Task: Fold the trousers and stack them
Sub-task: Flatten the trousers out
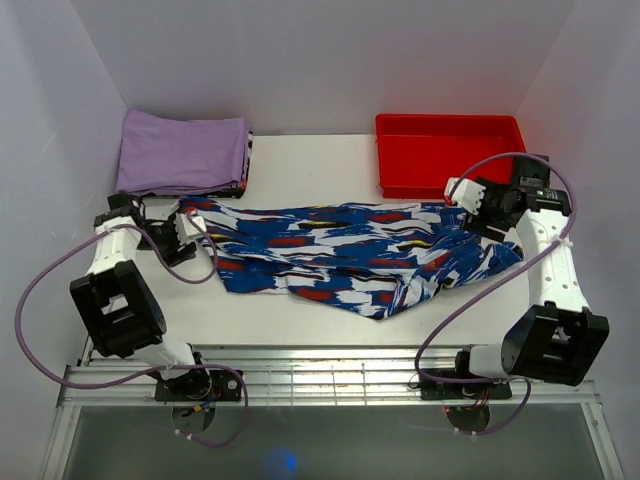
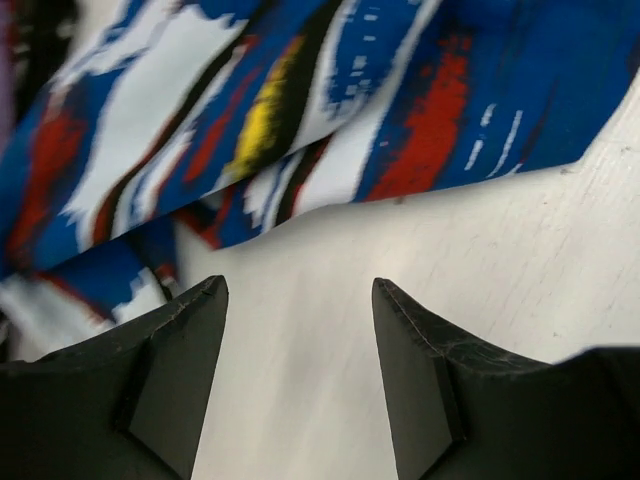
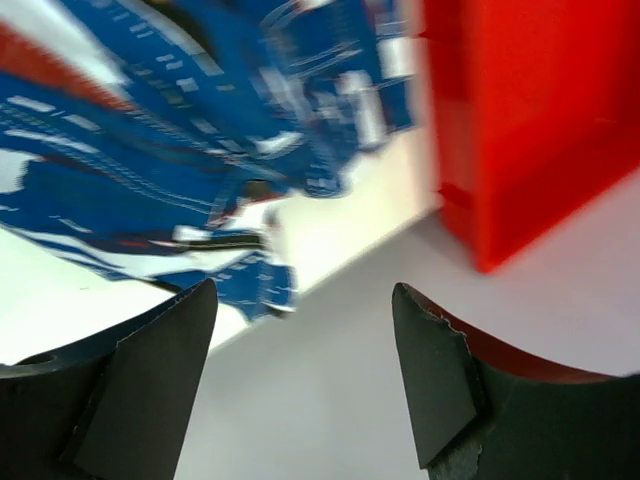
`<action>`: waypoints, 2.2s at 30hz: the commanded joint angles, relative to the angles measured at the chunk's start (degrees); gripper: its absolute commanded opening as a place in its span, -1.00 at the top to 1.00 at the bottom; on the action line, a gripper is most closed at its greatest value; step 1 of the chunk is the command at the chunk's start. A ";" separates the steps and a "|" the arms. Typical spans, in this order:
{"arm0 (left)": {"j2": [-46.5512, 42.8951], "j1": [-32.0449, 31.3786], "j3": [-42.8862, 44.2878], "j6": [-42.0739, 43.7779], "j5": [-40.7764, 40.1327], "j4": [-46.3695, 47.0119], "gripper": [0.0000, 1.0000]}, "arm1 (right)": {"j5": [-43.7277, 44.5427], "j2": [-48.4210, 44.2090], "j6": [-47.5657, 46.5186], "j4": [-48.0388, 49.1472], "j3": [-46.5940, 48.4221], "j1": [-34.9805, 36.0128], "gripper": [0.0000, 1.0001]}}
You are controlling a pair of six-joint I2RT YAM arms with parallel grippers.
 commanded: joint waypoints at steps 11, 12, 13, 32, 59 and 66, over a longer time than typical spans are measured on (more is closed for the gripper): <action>-0.69 -8.36 -17.73 22.17 3.84 20.70 -0.47 | 3.63 14.50 2.74 1.42 -6.89 -1.95 -0.41; -0.60 -9.15 -18.25 23.14 3.32 20.79 -0.47 | 3.54 14.59 2.66 1.95 -7.41 -1.86 -0.40; -0.42 -10.29 -19.56 25.67 1.57 20.71 -0.47 | 3.54 14.59 2.31 2.21 -7.86 -1.95 -0.41; -5.78 -12.76 -23.62 20.60 -1.78 16.76 1.00 | -9.02 21.08 6.97 -11.30 11.83 -24.36 -0.80; -5.35 -10.04 -3.60 2.86 1.90 -3.45 1.00 | -21.24 34.98 -9.48 -26.07 18.84 -26.11 0.84; -0.70 -0.38 11.23 -2.68 7.52 -21.27 1.00 | -19.84 31.55 -4.39 -26.70 26.06 -30.25 0.85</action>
